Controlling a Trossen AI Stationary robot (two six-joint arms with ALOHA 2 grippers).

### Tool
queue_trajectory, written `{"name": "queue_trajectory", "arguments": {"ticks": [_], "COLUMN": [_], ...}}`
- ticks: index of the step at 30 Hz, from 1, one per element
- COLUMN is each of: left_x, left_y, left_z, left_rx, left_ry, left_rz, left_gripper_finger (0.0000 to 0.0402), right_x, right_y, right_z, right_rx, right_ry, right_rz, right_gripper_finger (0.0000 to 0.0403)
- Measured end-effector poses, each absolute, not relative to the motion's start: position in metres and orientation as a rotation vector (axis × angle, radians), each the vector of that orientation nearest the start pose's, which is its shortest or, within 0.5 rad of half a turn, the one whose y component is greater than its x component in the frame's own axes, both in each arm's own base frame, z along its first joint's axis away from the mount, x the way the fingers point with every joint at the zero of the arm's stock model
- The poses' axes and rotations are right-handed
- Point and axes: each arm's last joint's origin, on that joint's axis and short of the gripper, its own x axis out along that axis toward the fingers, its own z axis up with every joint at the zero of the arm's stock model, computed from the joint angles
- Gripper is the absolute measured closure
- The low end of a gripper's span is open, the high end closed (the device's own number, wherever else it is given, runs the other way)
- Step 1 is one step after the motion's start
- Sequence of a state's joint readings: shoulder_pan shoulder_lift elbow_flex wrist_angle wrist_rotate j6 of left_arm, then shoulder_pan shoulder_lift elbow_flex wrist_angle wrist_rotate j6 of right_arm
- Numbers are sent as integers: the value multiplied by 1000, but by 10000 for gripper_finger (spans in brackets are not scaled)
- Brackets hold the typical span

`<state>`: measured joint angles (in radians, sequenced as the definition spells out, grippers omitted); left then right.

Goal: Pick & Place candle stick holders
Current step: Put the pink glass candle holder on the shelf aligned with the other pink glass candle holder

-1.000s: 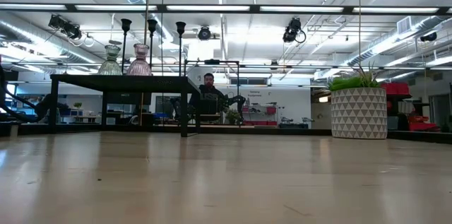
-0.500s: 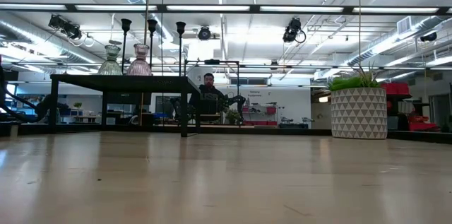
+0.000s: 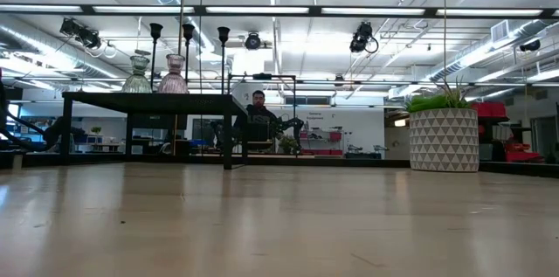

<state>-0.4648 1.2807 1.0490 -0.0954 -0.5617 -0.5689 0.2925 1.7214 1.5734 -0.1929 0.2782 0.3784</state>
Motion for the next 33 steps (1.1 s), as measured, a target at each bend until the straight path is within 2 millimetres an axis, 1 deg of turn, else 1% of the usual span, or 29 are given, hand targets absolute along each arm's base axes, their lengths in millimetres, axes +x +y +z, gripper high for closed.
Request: {"name": "queue_trajectory", "arguments": {"ticks": [8,16,20,25,30,33], "left_x": [258,260,261,263,264,264], "left_y": [-111,-109,-106,-102,-100,-100], "left_z": [333,333,333,333,334,334], "left_rx": [-385,-415,-406,-409,-407,-406], "left_ry": [233,220,222,213,209,207], "left_rz": [181,197,206,217,223,225], "left_gripper_finger": [154,110,100,105,140,141], "right_x": [388,385,385,385,384,384], "right_y": [99,91,91,90,90,90], "right_z": [359,367,368,368,368,368], "right_rx": [283,281,274,260,256,257], "right_ry": [312,285,278,279,283,283], "right_rz": [-40,-47,-46,-46,-45,-45], "right_gripper_finger": [291,289,291,291,291,290]}}
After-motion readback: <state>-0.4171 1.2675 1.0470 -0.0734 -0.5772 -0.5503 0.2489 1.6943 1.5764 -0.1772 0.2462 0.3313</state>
